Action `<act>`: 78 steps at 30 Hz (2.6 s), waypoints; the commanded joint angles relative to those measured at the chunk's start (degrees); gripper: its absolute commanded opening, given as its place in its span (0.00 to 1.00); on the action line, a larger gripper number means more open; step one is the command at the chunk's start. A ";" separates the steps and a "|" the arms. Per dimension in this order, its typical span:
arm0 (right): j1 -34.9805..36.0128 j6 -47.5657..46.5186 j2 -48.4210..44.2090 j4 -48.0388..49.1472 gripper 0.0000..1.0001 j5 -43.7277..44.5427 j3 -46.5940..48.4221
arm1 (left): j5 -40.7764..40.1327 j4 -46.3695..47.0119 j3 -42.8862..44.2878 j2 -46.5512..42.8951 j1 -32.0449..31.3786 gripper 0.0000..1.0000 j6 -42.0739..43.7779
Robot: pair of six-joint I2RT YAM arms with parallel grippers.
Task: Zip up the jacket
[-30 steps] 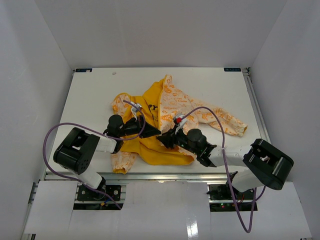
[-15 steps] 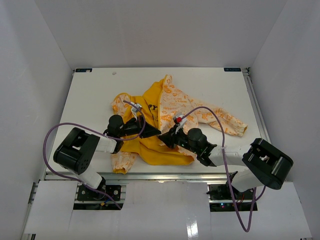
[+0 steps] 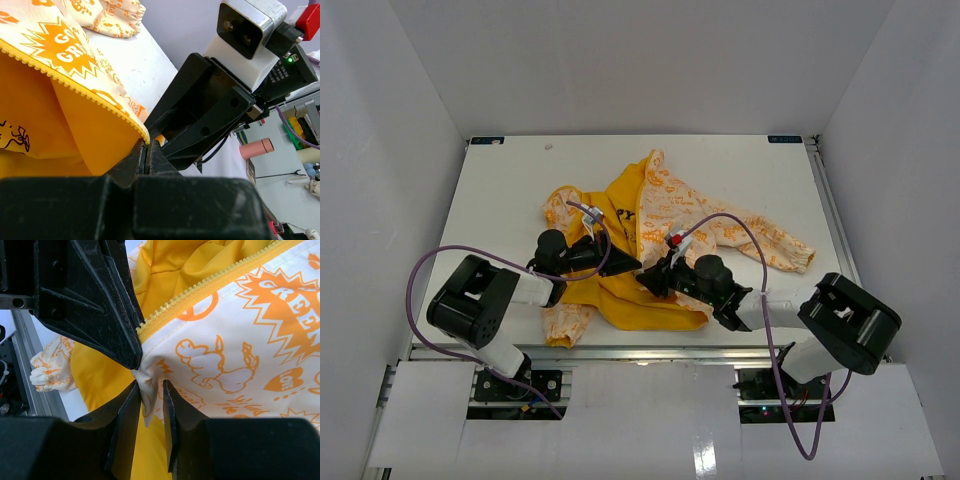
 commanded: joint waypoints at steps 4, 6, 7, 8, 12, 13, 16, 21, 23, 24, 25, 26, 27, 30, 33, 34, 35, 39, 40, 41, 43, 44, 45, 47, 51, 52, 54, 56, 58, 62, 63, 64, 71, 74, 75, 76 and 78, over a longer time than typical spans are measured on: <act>-0.24 -0.55 1.05 3.45 0.14 -0.25 0.36 | 0.69 1.29 -0.39 -1.89 -0.22 0.00 0.49; -0.29 -0.70 1.12 3.62 0.08 -0.34 0.38 | 0.69 1.35 -0.49 -1.98 -0.27 0.00 0.48; -0.31 -0.89 0.91 3.97 0.08 -0.51 0.15 | 0.66 1.21 -0.56 -2.10 -0.25 0.01 0.52; -0.38 -1.29 0.57 4.41 0.08 -0.83 -0.25 | 0.58 0.91 -0.62 -2.32 -0.19 0.04 0.54; -1.60 -2.14 -3.02 4.59 0.08 -0.83 -3.20 | -3.67 -9.12 0.35 -6.57 0.08 0.44 4.67; -1.61 -1.97 -3.98 4.62 0.08 -1.09 -3.26 | -5.93 -12.70 0.78 -6.64 0.08 0.45 6.07; -2.97 -0.62 -7.82 8.21 0.08 -2.72 -9.12 | -19.07 -31.93 3.48 -14.26 0.19 0.53 10.62; -3.19 0.70 -12.14 8.37 0.08 -2.76 -14.03 | -42.98 -55.55 8.64 -24.20 0.56 0.58 12.63; -3.28 0.94 -15.04 8.02 0.08 -2.27 -16.05 | -51.31 -64.65 9.75 -26.74 1.40 0.62 11.80; -3.26 1.04 -15.99 7.97 0.08 -2.03 -16.57 | -55.54 -67.73 10.37 -27.32 1.92 0.63 11.34; -3.19 1.19 -16.89 7.70 0.08 -1.83 -17.00 | -61.31 -70.17 11.28 -27.71 2.68 0.64 10.46; -3.19 1.19 -17.93 7.39 0.08 -1.58 -17.36 | -63.36 -72.86 11.54 -27.81 4.48 0.65 9.94; -3.19 1.19 -19.14 6.95 0.08 -1.41 -17.69 | -64.42 -74.47 11.54 -27.83 5.95 0.65 9.42; -3.28 0.78 -23.14 5.16 0.08 -0.95 -18.16 | -63.31 -73.83 9.94 -27.29 10.74 0.65 8.44; -3.28 0.52 -25.95 3.60 0.08 0.57 -19.25 | -60.46 -69.87 8.07 -24.86 12.95 0.65 8.47; -3.28 0.49 -26.67 3.32 0.08 0.97 -19.61 | -59.44 -68.43 7.88 -23.53 13.33 0.65 8.92; -3.28 0.49 -27.25 3.21 0.08 1.24 -19.87 | -58.39 -66.92 7.97 -22.07 13.50 0.65 9.70; -3.24 0.42 -28.23 2.79 0.08 1.68 -20.00 | -51.44 -59.33 8.42 -15.83 13.49 0.61 11.35; -3.19 0.31 -28.22 2.55 0.08 1.97 -19.83 | -47.79 -57.31 8.71 -14.43 13.44 0.55 11.74; -3.19 0.32 -28.14 2.40 0.08 2.44 -19.75 | -43.92 -54.83 8.88 -13.78 13.42 0.51 12.13; -3.19 0.48 -27.90 2.40 0.08 3.01 -19.83 | -41.21 -52.94 9.29 -12.72 12.77 0.37 12.46; -3.27 0.64 -27.80 2.39 0.08 3.28 -19.84 | -40.20 -52.84 10.02 -12.51 12.26 0.30 12.63; -3.22 0.81 -27.64 2.50 0.08 3.41 -19.78 | -39.84 -52.84 10.56 -12.59 11.44 0.23 13.37; -3.28 1.01 -27.29 2.68 0.08 3.57 -19.72 | -40.07 -52.84 11.20 -13.43 9.44 0.14 14.64; -3.28 1.21 -26.37 2.40 0.08 3.83 -19.13 | -44.36 -54.41 12.40 -16.09 3.81 0.09 16.56; -3.28 1.28 -26.26 2.37 0.08 3.86 -19.08 | -45.17 -54.73 12.89 -16.00 2.83 0.09 17.12; -3.28 1.32 -25.94 2.17 0.08 4.15 -18.74 | -45.49 -55.03 14.06 -14.86 0.61 0.07 18.24; -3.28 1.46 -25.74 2.12 0.08 4.38 -18.67 | -44.62 -54.58 14.69 -13.37 -1.33 0.07 18.79; -3.27 1.54 -25.50 2.04 0.08 4.54 -18.52 | -43.68 -53.27 14.84 -11.47 -2.66 0.08 19.36; -3.19 1.72 -25.00 2.07 0.08 4.54 -18.52 | -39.70 -50.29 14.67 -8.26 -4.53 0.25 20.91; -3.19 1.72 -24.83 2.12 0.08 4.54 -18.52 | -37.72 -49.36 14.44 -7.96 -4.65 0.28 20.91; -3.24 1.67 -24.65 2.08 0.08 4.54 -18.47 | -36.96 -48.83 14.15 -8.28 -4.67 0.34 20.76; -3.23 1.72 -24.76 1.78 0.08 4.54 -18.52 | -54.43 -60.96 16.79 -14.69 -4.62 0.59 18.84; -3.25 1.74 -25.22 1.65 0.08 4.54 -18.52 | -63.43 -71.18 17.18 -16.90 -3.09 0.60 15.61; -3.21 1.78 -25.35 1.56 0.08 4.54 -18.52 | -64.28 -72.25 16.04 -18.17 -1.86 0.60 13.94; -3.19 1.76 -25.46 1.43 0.08 4.54 -18.56 | -64.03 -72.61 14.80 -19.43 -0.88 0.60 12.65; -3.19 1.72 -25.51 1.27 0.08 4.54 -18.61 | -61.24 -71.20 10.49 -22.26 0.65 0.60 10.55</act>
